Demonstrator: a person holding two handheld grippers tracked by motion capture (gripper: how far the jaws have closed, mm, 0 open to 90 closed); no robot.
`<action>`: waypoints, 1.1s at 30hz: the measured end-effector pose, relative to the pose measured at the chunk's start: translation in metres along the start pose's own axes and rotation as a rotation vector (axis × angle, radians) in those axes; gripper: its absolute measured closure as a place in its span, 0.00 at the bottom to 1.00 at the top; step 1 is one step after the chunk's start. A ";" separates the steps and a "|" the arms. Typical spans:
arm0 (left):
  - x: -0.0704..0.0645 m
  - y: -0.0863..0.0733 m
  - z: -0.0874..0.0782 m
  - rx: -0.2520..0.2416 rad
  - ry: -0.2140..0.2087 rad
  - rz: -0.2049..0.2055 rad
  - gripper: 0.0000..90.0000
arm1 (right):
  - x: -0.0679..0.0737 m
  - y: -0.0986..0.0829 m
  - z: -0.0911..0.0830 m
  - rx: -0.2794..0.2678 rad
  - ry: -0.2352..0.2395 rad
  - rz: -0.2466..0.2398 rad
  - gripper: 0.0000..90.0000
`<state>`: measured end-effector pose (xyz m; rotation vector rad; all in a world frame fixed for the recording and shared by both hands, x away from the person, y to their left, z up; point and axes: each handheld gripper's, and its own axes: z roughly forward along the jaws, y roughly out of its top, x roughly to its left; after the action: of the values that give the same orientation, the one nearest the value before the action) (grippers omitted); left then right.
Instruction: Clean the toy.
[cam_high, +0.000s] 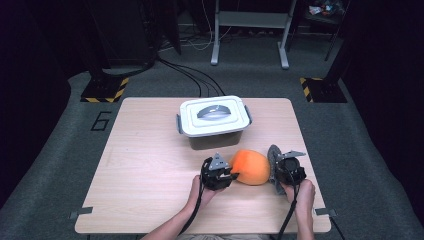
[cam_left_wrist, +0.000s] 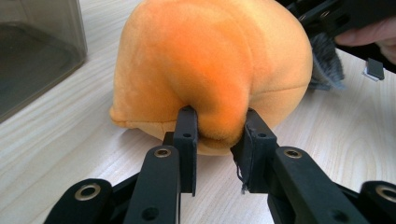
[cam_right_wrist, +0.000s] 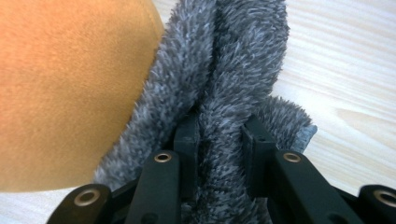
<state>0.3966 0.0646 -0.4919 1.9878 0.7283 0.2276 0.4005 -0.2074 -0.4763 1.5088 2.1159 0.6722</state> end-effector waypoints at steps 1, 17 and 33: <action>0.000 0.000 0.000 0.001 -0.002 -0.006 0.79 | 0.000 0.001 -0.004 -0.011 -0.009 0.000 0.79; 0.001 0.001 0.000 0.006 -0.002 0.000 0.79 | 0.043 0.030 -0.082 -0.211 0.098 -0.147 0.79; -0.003 0.001 0.004 0.006 0.069 0.116 0.47 | 0.042 0.033 -0.046 -0.140 0.072 -0.120 0.79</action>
<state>0.3963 0.0596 -0.4921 2.0382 0.6584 0.3644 0.3837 -0.1643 -0.4229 1.2912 2.1442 0.8228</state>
